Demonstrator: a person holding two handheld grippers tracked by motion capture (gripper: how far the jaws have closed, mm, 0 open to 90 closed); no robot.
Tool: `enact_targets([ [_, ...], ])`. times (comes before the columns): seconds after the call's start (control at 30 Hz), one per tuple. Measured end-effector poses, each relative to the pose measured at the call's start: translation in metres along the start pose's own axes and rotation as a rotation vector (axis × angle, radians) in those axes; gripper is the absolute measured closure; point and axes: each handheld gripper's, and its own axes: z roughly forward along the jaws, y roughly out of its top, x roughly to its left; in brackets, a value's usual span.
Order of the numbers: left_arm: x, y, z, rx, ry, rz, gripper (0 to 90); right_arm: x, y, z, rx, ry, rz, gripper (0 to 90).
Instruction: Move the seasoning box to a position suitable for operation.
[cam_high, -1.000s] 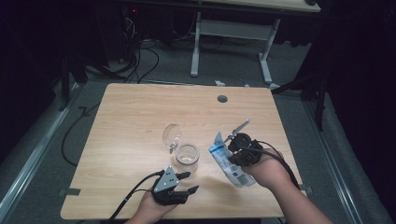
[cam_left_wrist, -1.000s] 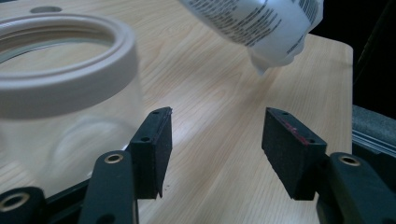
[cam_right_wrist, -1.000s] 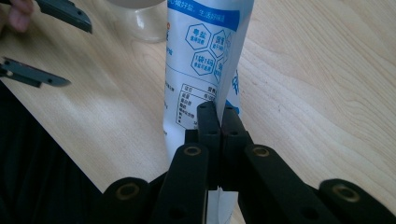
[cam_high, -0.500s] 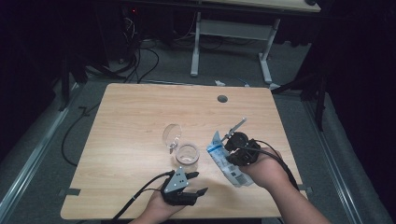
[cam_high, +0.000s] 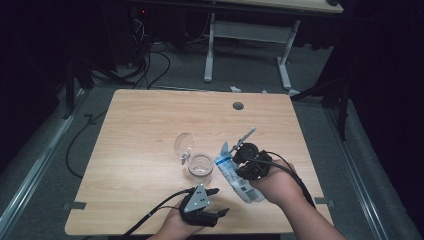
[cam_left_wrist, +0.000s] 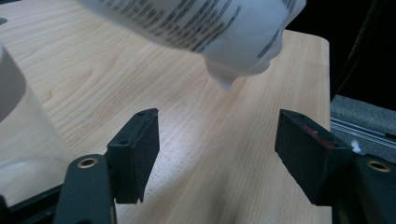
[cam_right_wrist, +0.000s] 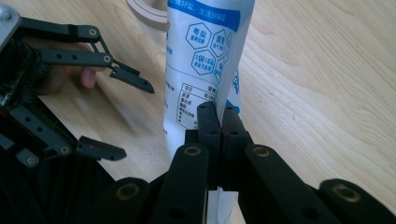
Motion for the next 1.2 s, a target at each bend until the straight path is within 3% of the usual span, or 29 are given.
enact_targets([
  [0.23,-0.005,0.008,0.009,-0.009,-0.016,0.003,25.5,0.003,0.005,0.006,0.014,0.001,-0.009,90.0],
  [0.37,-0.009,0.011,0.018,-0.012,-0.03,-0.018,25.0,0.006,0.009,0.006,0.012,-0.001,-0.018,90.0],
  [0.63,-0.011,0.014,0.025,-0.014,0.018,-0.018,25.0,0.012,0.013,0.004,0.003,0.005,-0.025,90.0],
  [0.83,-0.012,0.017,0.028,-0.012,0.028,-0.021,28.8,0.013,0.013,0.004,0.005,0.003,-0.021,90.0],
  [1.0,-0.012,0.017,0.033,-0.002,0.07,-0.016,28.5,0.013,0.014,0.004,-0.003,0.009,-0.018,90.0],
  [1.2,-0.013,0.016,0.038,0.008,0.075,-0.019,28.8,0.016,0.016,0.004,-0.003,0.013,-0.025,90.0],
])
